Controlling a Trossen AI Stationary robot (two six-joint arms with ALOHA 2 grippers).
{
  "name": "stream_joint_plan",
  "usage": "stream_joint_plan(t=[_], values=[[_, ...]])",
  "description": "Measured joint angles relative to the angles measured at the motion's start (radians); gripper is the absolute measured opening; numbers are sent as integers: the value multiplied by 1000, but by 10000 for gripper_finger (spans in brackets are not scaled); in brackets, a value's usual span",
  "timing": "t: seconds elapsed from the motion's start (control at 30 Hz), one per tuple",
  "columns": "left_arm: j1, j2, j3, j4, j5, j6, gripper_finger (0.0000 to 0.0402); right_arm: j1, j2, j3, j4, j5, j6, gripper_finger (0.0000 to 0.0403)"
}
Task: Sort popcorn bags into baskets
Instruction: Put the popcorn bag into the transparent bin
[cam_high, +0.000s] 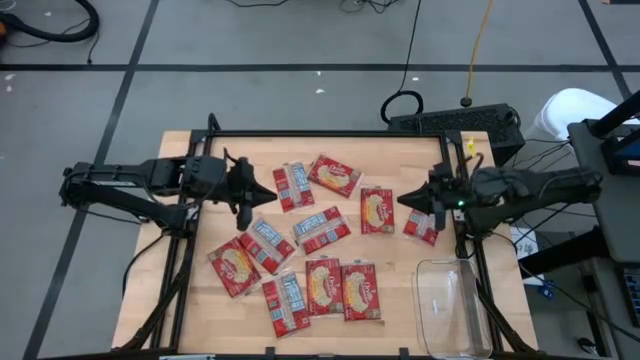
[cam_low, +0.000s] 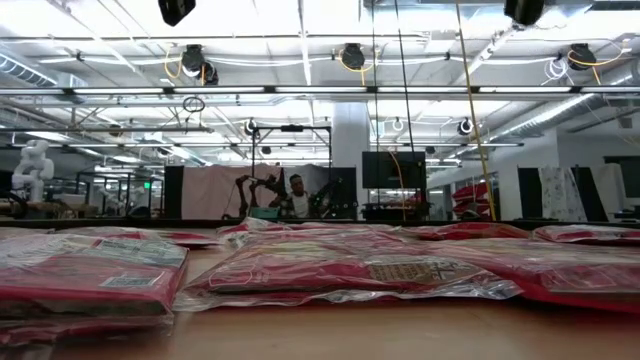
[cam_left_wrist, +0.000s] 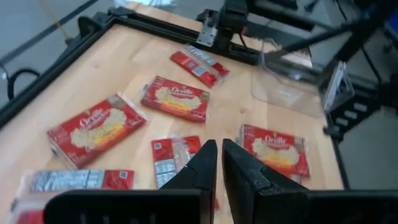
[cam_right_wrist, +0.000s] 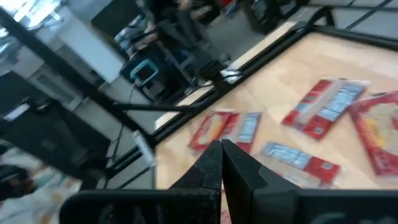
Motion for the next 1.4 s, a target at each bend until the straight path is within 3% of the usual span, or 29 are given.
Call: stream_joint_plan(t=[0.27, 0.6, 0.73, 0.93, 1.13, 1.3, 1.4], values=[[-60, 29, 0, 0, -99, -123, 31, 0, 178, 341, -424, -49, -54, 0], [-60, 162, 0, -1, -114, -133, 36, 0, 290, 377, -552, -49, -52, 13], [-59, 226, 0, -1, -107, -129, 69, 0, 329, 377, -552, -49, -99, 28], [-60, 334, 0, -19, -64, -124, 159, 0, 365, 377, -552, -79, -132, 56], [-44, 477, -1, -119, 11, -253, 214, 0, 368, 377, -550, -100, -106, 84], [2, 593, -2, -177, 75, -378, 230, 0, 369, 378, -547, 8, -35, 106], [23, 652, -3, -160, 96, -335, 245, 0, 372, 378, -527, 58, -35, 120]])
